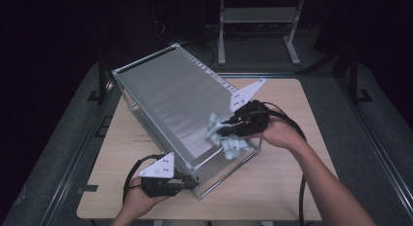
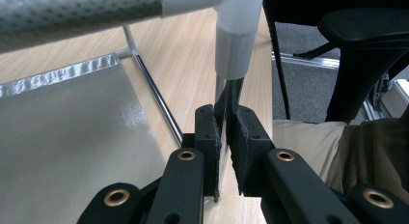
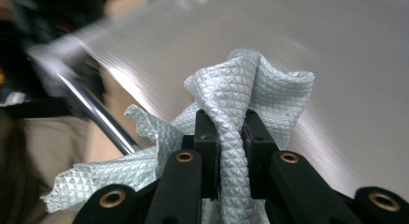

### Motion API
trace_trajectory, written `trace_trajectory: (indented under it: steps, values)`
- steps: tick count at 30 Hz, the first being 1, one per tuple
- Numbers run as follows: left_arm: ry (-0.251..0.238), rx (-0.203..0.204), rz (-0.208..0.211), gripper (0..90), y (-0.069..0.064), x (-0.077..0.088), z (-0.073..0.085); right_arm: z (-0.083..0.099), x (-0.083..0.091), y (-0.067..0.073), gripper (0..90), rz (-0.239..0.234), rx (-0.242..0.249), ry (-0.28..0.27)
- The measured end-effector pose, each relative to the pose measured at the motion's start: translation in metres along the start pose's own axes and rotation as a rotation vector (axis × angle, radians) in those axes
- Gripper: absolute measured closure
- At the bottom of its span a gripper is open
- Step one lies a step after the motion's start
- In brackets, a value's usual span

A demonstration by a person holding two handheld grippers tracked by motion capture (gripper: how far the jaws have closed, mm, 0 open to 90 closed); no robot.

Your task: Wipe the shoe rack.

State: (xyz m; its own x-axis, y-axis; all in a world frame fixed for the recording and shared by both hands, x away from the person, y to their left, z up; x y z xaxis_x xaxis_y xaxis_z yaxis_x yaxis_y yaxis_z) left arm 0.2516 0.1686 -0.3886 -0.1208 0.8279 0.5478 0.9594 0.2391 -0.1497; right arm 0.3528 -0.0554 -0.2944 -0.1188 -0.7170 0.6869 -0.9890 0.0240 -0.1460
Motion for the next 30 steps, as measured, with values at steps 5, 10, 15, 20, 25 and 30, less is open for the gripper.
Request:
trace_trajectory:
  steps: [5, 10, 15, 20, 25, 30]
  values:
    - [-0.002, -0.001, -0.002, 81.7, -0.001, 0.003, 0.002, -0.012, -0.013, 0.008, 80.0, -0.053, 0.037, -0.022]
    - [-0.008, -0.002, -0.001, 81.7, -0.002, 0.005, 0.004, 0.013, 0.012, -0.009, 80.0, 0.035, -0.031, 0.017]
    - [-0.003, -0.003, -0.004, 81.6, -0.004, 0.008, 0.006, 0.052, 0.056, -0.038, 80.0, 0.171, -0.139, 0.103]
    - [0.0, -0.004, 0.002, 81.6, -0.003, 0.007, 0.005, 0.044, 0.046, -0.034, 80.0, 0.134, -0.125, 0.089]
    - [-0.01, -0.004, 0.004, 81.6, -0.003, 0.007, 0.006, 0.016, 0.012, -0.013, 80.0, 0.028, -0.037, 0.032]
    - [-0.017, -0.001, 0.002, 81.6, -0.003, 0.008, 0.007, 0.023, 0.022, -0.021, 80.0, 0.074, -0.048, 0.052]
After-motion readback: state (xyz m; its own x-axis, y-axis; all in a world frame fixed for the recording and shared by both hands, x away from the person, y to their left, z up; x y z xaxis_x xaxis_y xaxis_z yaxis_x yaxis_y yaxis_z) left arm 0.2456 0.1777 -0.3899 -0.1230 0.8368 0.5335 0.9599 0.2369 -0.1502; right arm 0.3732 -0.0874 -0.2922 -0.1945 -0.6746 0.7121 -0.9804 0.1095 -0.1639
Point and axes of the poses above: each handheld gripper's, and its own axes: x roughly backward along the jaws, z roughly out of its underside, y roughly to its left, the point moved 3 cm from there along -x, roughly forward along the jaws, and after that the axes turned 9 degrees about x, right-handed, at the moved point
